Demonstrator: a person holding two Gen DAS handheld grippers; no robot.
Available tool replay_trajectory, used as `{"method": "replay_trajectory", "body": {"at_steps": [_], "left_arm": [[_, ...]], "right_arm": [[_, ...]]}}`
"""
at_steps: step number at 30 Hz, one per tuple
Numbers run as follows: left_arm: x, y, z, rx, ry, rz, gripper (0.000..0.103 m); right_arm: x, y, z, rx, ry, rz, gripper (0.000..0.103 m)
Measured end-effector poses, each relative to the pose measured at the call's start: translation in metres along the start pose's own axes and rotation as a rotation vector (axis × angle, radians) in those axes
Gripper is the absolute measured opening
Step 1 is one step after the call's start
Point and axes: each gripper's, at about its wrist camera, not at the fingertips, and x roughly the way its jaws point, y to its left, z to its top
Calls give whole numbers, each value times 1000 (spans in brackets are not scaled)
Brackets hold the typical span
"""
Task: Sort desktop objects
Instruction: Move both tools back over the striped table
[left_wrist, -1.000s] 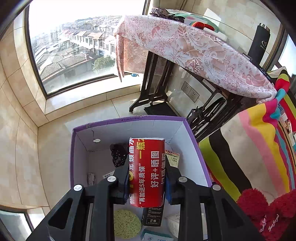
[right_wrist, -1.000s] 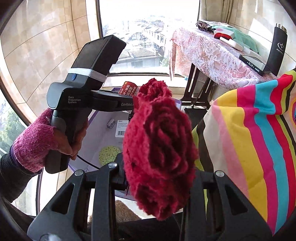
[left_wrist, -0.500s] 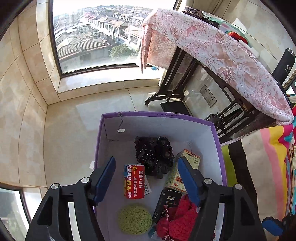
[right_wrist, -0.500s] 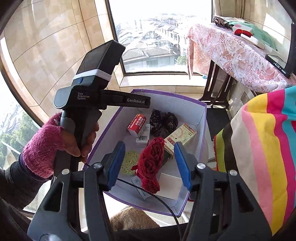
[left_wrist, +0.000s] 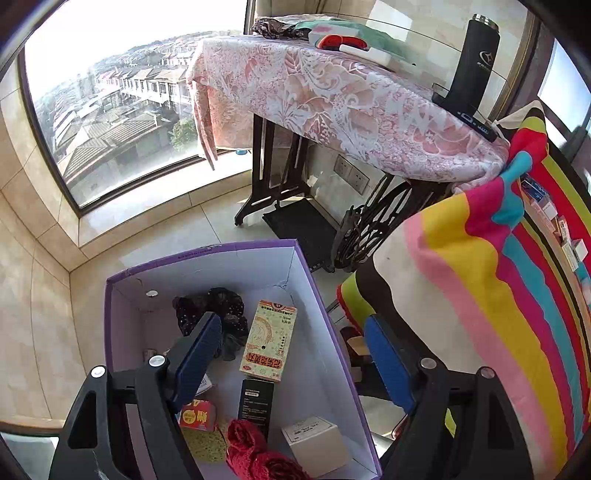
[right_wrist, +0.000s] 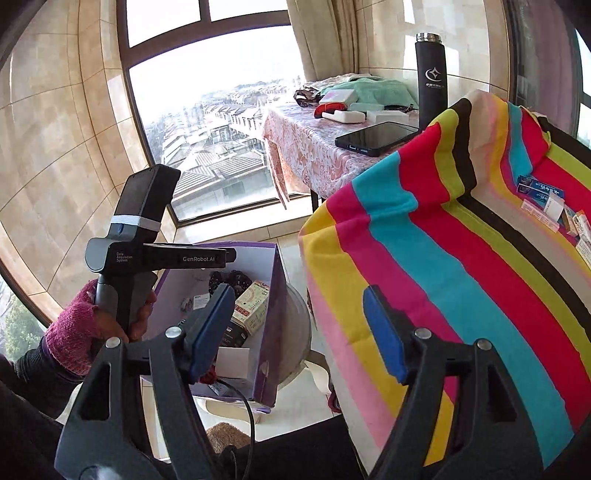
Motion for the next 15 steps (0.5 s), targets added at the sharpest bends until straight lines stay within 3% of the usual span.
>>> {"method": "replay_trajectory", "body": {"at_steps": [5, 10, 12, 15], "left_arm": [[-13, -112, 13, 220, -16, -147, 81], [-11, -234, 39, 395, -14, -336, 82], [1, -279, 57, 407, 0, -353, 82], [30, -338, 85, 335, 62, -363, 82]], "right_arm": [[-46, -86, -19, 177, -47, -190, 78], [-77, -168, -45, 327, -29, -361, 79], [-90, -201, -56, 384, -20, -399, 79], [-103, -245, -68, 462, -21, -433, 79]]}}
